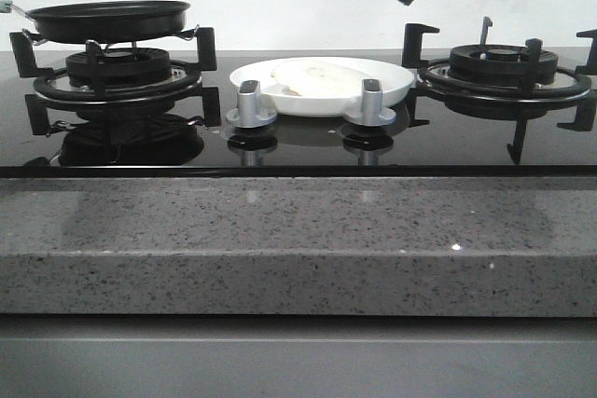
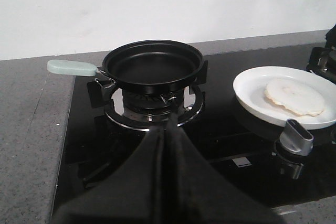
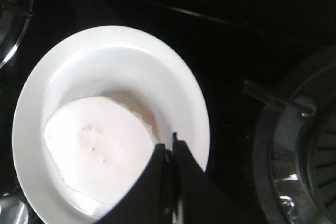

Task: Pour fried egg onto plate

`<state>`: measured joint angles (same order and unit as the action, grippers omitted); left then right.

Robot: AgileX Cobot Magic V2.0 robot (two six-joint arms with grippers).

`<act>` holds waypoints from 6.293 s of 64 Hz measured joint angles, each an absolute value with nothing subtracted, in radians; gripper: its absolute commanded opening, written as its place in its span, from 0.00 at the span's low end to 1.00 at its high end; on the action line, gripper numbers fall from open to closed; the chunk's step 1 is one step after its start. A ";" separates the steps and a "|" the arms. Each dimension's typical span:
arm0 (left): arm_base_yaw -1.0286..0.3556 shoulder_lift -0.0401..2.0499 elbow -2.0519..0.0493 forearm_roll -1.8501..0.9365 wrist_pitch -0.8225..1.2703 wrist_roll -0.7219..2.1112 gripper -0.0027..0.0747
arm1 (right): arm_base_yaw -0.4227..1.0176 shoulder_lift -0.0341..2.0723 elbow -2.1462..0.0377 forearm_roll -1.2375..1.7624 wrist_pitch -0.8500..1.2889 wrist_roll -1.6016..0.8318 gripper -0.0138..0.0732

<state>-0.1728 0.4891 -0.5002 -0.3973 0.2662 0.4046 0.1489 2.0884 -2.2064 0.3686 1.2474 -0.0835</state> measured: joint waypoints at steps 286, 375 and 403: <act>-0.006 -0.006 0.005 -0.052 0.216 0.070 0.01 | 0.151 0.223 -0.407 0.057 0.488 -0.064 0.08; -0.006 -0.006 0.005 -0.054 0.215 0.070 0.01 | 0.000 -0.009 0.027 0.079 0.176 -0.064 0.08; -0.006 -0.006 0.005 -0.054 0.215 0.069 0.01 | 0.000 -0.009 0.027 0.079 0.176 -0.062 0.08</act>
<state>-0.0064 -0.0063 0.0054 -0.0536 0.2145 0.0694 -0.0001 -0.0092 0.0266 0.0787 0.1758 -0.0621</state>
